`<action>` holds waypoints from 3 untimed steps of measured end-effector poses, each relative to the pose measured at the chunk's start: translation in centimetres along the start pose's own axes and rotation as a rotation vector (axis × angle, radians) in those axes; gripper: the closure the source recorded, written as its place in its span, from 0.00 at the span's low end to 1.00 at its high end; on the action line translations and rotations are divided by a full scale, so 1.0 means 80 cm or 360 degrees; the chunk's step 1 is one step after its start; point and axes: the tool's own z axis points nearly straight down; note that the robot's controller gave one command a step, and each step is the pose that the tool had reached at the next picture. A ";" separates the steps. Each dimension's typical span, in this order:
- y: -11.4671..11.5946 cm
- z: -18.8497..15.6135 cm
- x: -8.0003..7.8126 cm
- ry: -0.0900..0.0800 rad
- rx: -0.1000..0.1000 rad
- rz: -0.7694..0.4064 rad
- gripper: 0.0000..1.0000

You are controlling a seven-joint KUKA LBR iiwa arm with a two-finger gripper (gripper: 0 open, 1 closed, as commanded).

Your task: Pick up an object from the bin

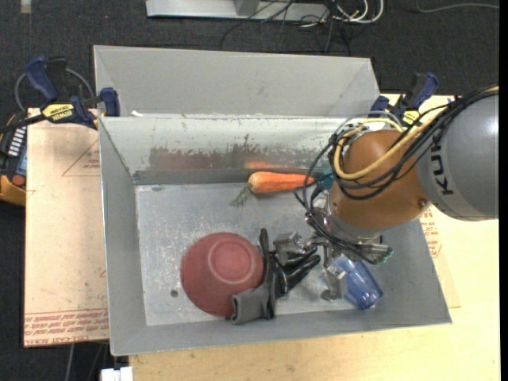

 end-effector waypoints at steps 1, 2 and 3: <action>-0.004 0.042 -0.024 -0.0005 0.0001 -0.0066 0.00; 0.009 0.040 -0.024 -0.0009 0.0004 -0.0133 1.00; 0.009 0.040 -0.024 -0.0009 0.0004 -0.0132 1.00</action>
Offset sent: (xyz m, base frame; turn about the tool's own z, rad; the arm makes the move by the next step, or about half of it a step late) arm 0.0075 0.0181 -0.0334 -0.0876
